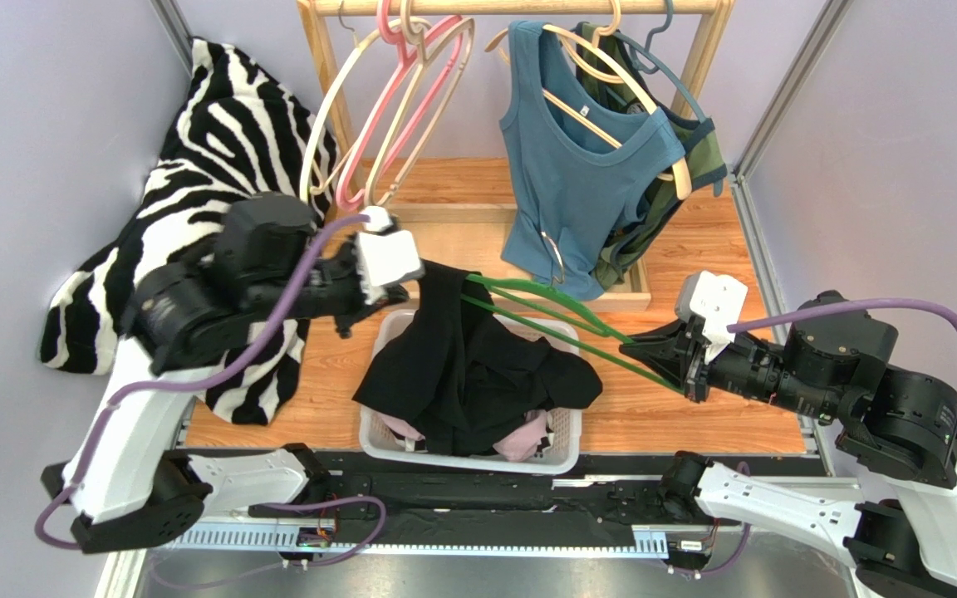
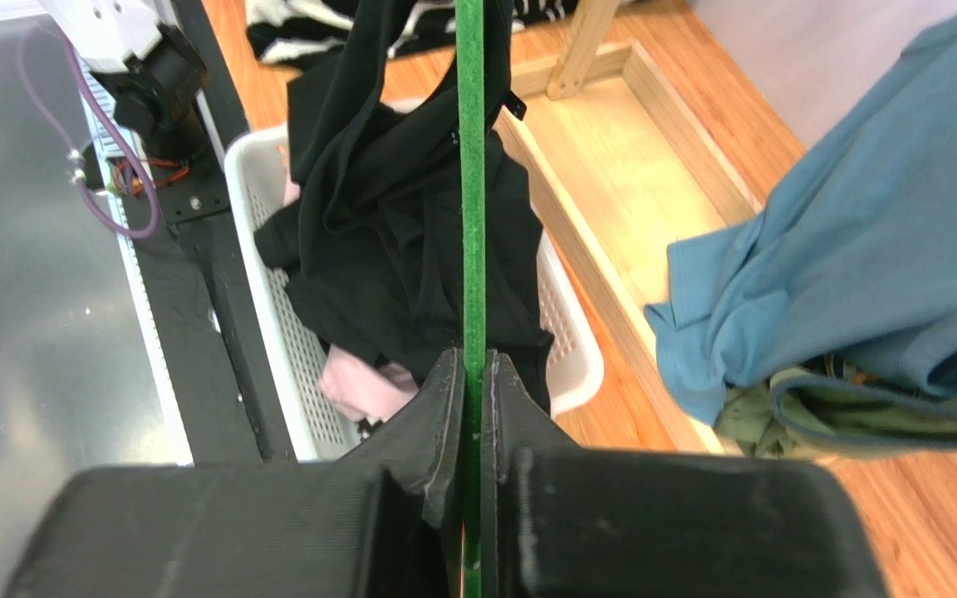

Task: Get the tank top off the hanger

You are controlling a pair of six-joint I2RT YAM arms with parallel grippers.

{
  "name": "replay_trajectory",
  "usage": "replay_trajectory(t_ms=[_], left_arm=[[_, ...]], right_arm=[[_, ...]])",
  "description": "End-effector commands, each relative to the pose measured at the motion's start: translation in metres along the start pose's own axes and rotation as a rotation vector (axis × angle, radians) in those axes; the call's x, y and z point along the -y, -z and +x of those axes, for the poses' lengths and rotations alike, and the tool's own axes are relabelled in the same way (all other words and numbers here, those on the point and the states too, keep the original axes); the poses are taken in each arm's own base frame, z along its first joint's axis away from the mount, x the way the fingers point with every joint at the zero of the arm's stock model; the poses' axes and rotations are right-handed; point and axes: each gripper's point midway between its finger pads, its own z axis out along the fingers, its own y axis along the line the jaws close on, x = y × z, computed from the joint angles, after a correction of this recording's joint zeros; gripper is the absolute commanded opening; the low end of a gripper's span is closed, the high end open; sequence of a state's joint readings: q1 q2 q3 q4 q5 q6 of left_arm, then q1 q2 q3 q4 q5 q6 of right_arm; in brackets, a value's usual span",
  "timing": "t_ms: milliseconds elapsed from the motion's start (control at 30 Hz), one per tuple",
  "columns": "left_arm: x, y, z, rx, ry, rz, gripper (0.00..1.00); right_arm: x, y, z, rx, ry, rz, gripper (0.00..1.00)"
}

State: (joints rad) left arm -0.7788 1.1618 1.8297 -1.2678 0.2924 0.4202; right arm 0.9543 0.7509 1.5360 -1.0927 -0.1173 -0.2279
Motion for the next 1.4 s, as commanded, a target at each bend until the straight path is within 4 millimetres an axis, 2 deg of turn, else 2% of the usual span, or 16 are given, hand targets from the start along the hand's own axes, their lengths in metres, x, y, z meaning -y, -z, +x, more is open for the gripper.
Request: replay_trajectory(t_ms=[0,100,167,200,233,267,300,367,400,467,667,733,1133,1233,1267,1367], left_arm=[[-0.017,0.061,-0.030,0.160,-0.006,-0.184,0.00],[-0.026,0.074,-0.031,0.173,0.006,-0.254,0.00],[-0.016,0.067,-0.026,0.173,0.031,-0.196,0.00],[-0.010,0.054,-0.014,0.138,0.063,-0.146,0.00],[0.008,0.044,-0.014,0.159,0.074,-0.036,0.04],[0.017,0.036,-0.008,0.153,0.090,0.018,0.16],[0.025,0.018,0.009,0.106,0.132,0.074,0.40],[0.034,0.005,0.016,0.095,0.177,0.139,0.65],[0.037,-0.006,0.028,0.064,0.206,0.160,0.83],[0.038,-0.015,0.028,0.066,0.240,0.181,0.94],[0.033,-0.017,0.004,0.179,0.223,0.179,0.95],[0.022,-0.019,-0.003,0.224,0.225,0.124,0.95],[0.030,-0.063,0.010,0.166,0.472,0.230,0.96],[0.028,-0.067,0.008,0.172,0.471,0.236,0.75],[0.027,-0.065,0.002,0.185,0.461,0.241,0.58],[0.028,-0.059,-0.009,0.212,0.448,0.264,0.29]], right_arm=[[0.006,0.016,0.001,0.011,-0.022,0.054,0.00],[0.006,0.030,0.006,0.022,-0.054,0.076,0.00],[0.005,0.034,0.006,0.042,-0.062,0.081,0.00],[0.005,0.038,0.003,0.065,-0.060,0.083,0.00],[0.006,0.040,0.000,0.077,-0.059,0.086,0.00],[0.006,0.040,-0.002,0.081,-0.060,0.087,0.00],[0.006,0.038,-0.005,0.083,-0.058,0.084,0.00],[0.005,0.036,-0.009,0.087,-0.059,0.072,0.00],[0.005,0.033,-0.010,0.085,-0.059,0.067,0.00],[0.003,0.031,-0.010,0.086,-0.063,0.056,0.00],[-0.001,0.030,-0.013,0.106,-0.071,0.039,0.00],[-0.002,0.032,-0.015,0.111,-0.078,0.034,0.00],[-0.004,0.038,-0.028,0.148,-0.073,0.014,0.00],[-0.006,0.036,-0.031,0.159,-0.075,0.002,0.00],[-0.006,0.035,-0.030,0.153,-0.075,0.000,0.00],[-0.005,0.034,-0.028,0.147,-0.072,0.004,0.00]])
